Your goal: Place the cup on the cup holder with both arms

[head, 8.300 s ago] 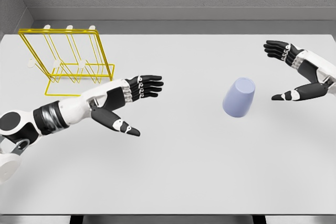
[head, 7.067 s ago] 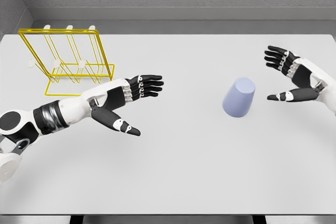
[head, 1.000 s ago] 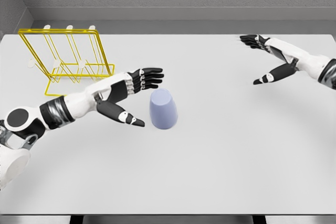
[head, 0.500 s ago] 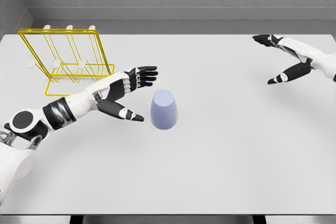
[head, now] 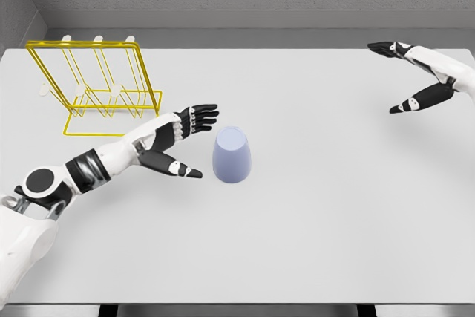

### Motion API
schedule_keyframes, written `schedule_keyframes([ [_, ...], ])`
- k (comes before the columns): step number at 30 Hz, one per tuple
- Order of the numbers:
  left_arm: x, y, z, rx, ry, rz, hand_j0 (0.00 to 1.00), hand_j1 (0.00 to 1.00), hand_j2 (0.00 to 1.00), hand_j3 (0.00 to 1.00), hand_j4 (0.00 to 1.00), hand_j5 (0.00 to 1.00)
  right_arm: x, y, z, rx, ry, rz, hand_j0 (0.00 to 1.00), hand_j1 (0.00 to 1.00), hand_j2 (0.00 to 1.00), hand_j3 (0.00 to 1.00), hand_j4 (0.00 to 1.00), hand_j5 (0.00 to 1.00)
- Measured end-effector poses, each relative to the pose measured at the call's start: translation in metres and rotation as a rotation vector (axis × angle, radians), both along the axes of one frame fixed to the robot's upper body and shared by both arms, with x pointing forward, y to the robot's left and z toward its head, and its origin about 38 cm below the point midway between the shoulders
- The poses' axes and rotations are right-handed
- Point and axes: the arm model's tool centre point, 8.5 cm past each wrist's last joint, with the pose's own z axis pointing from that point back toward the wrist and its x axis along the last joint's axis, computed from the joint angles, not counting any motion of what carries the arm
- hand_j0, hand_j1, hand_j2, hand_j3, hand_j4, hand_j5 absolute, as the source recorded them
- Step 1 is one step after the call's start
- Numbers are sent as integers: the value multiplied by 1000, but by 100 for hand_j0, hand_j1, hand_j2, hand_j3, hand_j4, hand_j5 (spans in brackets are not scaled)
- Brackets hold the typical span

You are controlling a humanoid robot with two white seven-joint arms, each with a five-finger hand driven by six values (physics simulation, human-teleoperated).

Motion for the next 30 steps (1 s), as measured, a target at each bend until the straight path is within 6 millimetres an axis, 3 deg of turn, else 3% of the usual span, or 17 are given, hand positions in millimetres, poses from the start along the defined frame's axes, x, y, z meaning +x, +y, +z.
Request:
schedule_keyframes([
  [9, 3, -4, -8, 1, -7, 9, 100, 100, 100, 100, 100, 100, -5, 4, 9, -17, -79, 76, 100, 100, 100, 100, 100, 100],
  [17, 3, -21, -20, 16, -6, 6, 100, 100, 100, 100, 100, 100, -9, 4, 7, -69, -64, 102, 100, 100, 100, 100, 100, 100],
  [30, 6, -23, -19, 19, -9, 10, 100, 100, 100, 100, 100, 100, -15, 3, 6, -140, -41, 120, 100, 100, 100, 100, 100, 100],
])
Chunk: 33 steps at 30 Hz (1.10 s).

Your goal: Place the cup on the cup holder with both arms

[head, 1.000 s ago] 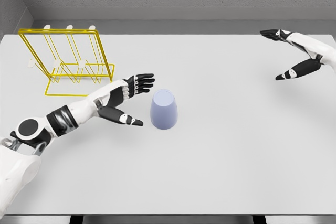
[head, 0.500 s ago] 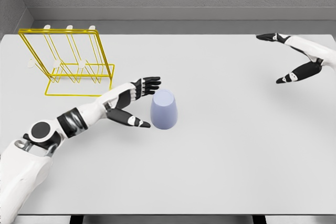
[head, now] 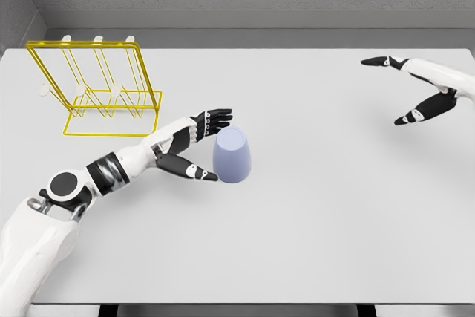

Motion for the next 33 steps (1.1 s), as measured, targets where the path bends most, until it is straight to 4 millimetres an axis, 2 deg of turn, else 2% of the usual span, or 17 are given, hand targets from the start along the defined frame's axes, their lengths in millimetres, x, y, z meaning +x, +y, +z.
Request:
schedule_keyframes([
  [5, -1, -3, -5, 4, 10, 1, 100, 100, 100, 100, 100, 100, -1, 1, 0, -6, -2, 7, 100, 100, 100, 100, 100, 100],
  [16, -4, -25, -9, -9, 8, -27, 100, 100, 100, 100, 100, 100, -2, 6, 1, -8, -8, 25, 100, 100, 100, 100, 100, 100],
  [19, -5, -27, -10, -13, 10, -27, 68, 68, 68, 68, 68, 68, -1, 8, 0, -5, -7, 27, 100, 100, 100, 100, 100, 100],
  [22, -5, -27, -9, -15, 10, -28, 51, 51, 51, 51, 51, 51, -2, 7, 0, -8, -6, 26, 100, 100, 100, 100, 100, 100],
  [33, -4, -26, -8, -15, 7, -28, 42, 42, 42, 42, 42, 42, -2, 5, 1, -13, -6, 24, 100, 100, 100, 100, 100, 100],
])
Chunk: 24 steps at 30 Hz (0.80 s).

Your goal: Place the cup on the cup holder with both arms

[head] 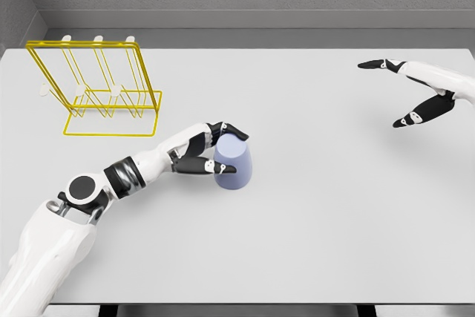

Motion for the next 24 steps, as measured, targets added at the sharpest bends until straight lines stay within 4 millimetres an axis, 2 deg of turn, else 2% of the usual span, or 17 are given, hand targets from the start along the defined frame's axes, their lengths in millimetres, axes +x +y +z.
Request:
schedule_keyframes([
  [7, 0, 0, 3, -2, -12, -1, 40, 40, 40, 40, 40, 40, 0, 0, 1, 0, -2, 0, 100, 100, 100, 100, 100, 100],
  [10, -2, -2, 12, -15, -34, -9, 40, 40, 40, 40, 40, 40, 0, 0, 1, 0, -3, 1, 100, 100, 100, 100, 100, 100],
  [17, -3, 2, 53, -69, -131, -11, 40, 40, 40, 40, 40, 40, 1, 0, 3, 0, -8, 1, 100, 100, 100, 100, 100, 100],
  [24, -4, 18, 90, -88, -194, 11, 39, 39, 39, 39, 39, 39, 1, 0, 3, 0, -8, 1, 100, 100, 100, 100, 100, 100],
])
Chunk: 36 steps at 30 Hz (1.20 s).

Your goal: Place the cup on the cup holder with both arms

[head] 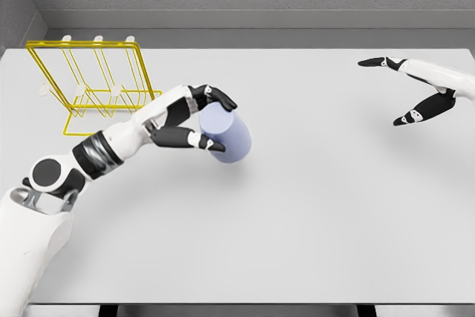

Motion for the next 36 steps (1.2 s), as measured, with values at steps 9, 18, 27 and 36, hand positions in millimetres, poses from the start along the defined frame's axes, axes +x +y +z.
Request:
schedule_keyframes([
  [9, 6, 37, 41, -17, -54, 52, 39, 39, 39, 39, 39, 39, 0, 0, 0, 0, 0, 0, 100, 100, 100, 100, 100, 100],
  [18, 16, 65, 71, -9, -78, 98, 39, 39, 39, 39, 39, 39, 0, 0, 0, 1, 0, 0, 100, 100, 100, 100, 100, 100],
  [27, 23, 89, 100, 22, -100, 150, 39, 39, 39, 39, 39, 39, 0, 0, 0, 0, 1, -2, 100, 100, 100, 100, 100, 100],
  [36, 29, 94, 113, 28, -102, 166, 39, 39, 39, 39, 39, 39, 0, 0, -1, 1, 1, -1, 100, 100, 100, 100, 100, 100],
])
